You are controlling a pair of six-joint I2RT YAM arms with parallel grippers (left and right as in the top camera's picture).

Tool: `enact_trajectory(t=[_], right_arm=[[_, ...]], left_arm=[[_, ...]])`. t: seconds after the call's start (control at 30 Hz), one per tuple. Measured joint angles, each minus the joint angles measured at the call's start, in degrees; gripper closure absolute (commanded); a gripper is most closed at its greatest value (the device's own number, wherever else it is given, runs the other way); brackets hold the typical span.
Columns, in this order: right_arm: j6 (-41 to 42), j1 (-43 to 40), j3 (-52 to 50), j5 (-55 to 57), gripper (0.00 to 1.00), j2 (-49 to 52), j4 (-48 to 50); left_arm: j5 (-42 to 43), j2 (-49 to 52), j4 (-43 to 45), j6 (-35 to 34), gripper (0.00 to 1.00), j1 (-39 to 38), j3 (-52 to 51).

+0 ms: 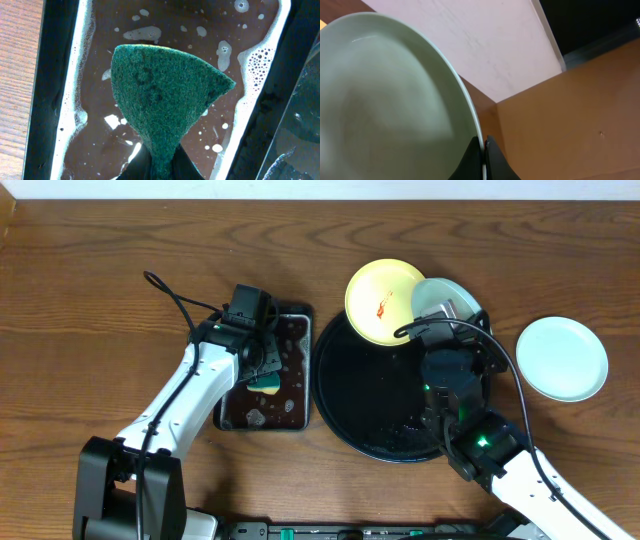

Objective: Clean dirty plates on tray and stack at the side
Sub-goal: 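Lift the pale blue plate and stack it on the pale green plate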

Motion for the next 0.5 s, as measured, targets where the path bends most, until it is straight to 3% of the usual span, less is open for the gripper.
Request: enact_trajectory(t=[0.2, 0.37, 0.5], right_arm=[[18.0, -5.5, 0.1, -1.2, 0.99, 0.0, -6.8], [37.7, -16.8, -0.1, -10.8, 0.99, 0.0, -18.1], [50.5, -28.8, -0.1, -21.9, 0.99, 0.4, -21.7]], left_arm=[[0.0, 0.0, 0.0, 0.0, 0.92, 0.0, 0.0], [0.0, 0.0, 0.0, 0.0, 0.92, 0.0, 0.0], [0.0, 0.0, 0.0, 0.0, 0.92, 0.0, 0.0]])
